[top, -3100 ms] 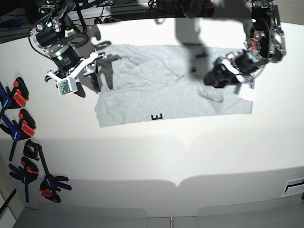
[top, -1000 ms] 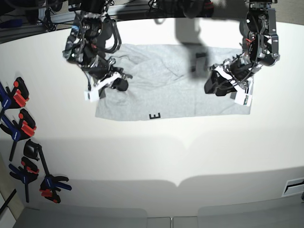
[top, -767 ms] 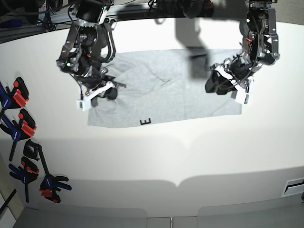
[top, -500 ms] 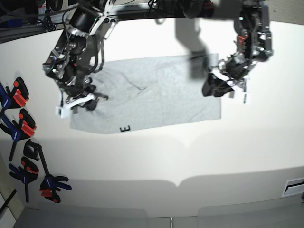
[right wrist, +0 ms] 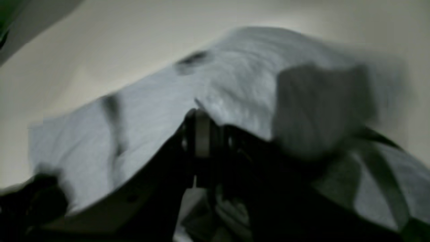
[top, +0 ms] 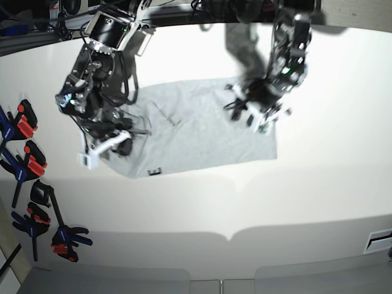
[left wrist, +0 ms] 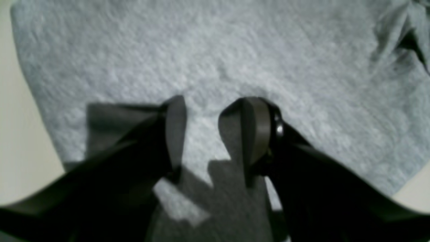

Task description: Fold the T-shirt properly

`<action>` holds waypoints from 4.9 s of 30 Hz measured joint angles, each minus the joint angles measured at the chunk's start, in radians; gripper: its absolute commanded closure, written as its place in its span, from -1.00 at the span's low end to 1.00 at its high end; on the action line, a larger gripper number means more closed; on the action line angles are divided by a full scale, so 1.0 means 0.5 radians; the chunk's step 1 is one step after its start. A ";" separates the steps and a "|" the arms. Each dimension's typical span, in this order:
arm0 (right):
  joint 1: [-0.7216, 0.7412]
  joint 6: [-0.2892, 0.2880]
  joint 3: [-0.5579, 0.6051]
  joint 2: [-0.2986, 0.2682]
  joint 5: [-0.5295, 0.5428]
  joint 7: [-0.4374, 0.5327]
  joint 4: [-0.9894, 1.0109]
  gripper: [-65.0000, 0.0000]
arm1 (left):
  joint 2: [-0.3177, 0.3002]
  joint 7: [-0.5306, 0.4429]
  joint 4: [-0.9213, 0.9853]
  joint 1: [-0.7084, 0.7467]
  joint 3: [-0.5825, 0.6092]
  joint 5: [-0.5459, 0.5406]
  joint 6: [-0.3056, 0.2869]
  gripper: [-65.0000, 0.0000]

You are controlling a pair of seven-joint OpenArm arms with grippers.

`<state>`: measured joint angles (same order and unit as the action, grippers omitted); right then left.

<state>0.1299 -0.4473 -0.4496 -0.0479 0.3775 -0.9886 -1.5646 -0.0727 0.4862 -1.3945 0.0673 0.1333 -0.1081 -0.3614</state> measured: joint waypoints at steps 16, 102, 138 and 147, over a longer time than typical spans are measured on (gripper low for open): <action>-0.018 0.043 0.887 0.253 -0.227 -0.121 -0.223 1.00 | 0.017 -0.230 0.530 -0.390 0.427 -0.069 0.185 0.21; -0.109 0.229 1.293 0.391 -0.262 -0.027 0.049 0.29 | -0.593 1.019 -0.842 -0.313 0.452 0.595 0.822 0.21; 0.000 0.340 1.175 0.389 -0.705 0.269 0.098 0.47 | -0.594 1.013 -0.842 -0.313 0.452 0.594 0.823 0.21; 0.626 0.328 1.521 0.378 -0.565 0.531 0.949 0.47 | -0.597 1.019 -0.845 -0.312 0.452 0.600 0.822 0.21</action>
<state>0.4427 -0.2832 0.3111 0.1410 0.0948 -0.7231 -1.0901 -0.3710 0.9955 -1.8172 -0.0887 0.3592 0.1921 0.0498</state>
